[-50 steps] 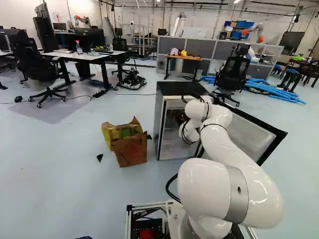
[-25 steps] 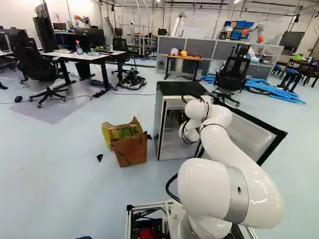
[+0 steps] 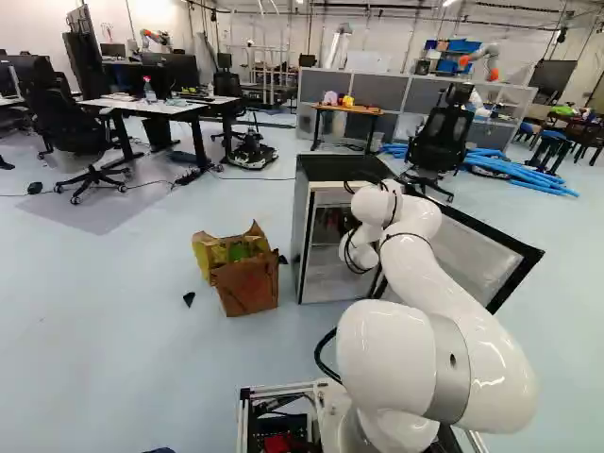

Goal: Grab a drink from the fridge

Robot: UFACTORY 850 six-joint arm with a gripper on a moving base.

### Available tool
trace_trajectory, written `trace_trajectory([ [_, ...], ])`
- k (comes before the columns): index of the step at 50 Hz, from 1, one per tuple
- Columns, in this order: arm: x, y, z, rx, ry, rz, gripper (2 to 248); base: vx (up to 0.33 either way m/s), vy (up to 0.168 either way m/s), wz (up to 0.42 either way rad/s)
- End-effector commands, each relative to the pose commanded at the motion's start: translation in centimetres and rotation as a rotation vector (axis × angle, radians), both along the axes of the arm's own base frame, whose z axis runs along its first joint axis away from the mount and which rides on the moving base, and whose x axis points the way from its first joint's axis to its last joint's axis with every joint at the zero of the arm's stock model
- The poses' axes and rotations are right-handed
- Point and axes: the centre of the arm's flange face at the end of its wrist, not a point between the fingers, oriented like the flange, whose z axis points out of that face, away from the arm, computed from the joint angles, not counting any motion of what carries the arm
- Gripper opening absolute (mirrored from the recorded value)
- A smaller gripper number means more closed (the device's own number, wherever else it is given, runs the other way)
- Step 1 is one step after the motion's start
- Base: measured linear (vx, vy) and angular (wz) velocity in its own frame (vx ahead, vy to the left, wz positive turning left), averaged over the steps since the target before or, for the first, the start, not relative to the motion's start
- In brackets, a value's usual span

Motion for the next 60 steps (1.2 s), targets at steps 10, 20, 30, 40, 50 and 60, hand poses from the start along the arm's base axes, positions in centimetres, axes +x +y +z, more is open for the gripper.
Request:
trace_trajectory([
  [10, -0.7, 0.2, 0.3, 0.006, 0.016, -0.001, 93, 0.0, 0.0, 0.0],
  [20, -1.4, 0.4, 0.7, 0.013, 0.033, -0.002, 93, 0.0, 0.0, 0.0],
  [30, -2.3, 0.7, 1.3, 0.02, 0.052, -0.003, 93, 0.0, 0.0, 0.0],
  [40, -3.1, 1.0, 2.9, 0.027, 0.067, -0.004, 93, 0.0, 0.0, 0.0],
  [50, -4.0, 1.3, 4.7, 0.032, 0.08, -0.004, 93, 0.0, 0.0, 0.0],
  [60, -5.1, 1.7, 6.6, 0.038, 0.096, -0.005, 93, 0.0, 0.0, 0.0],
])
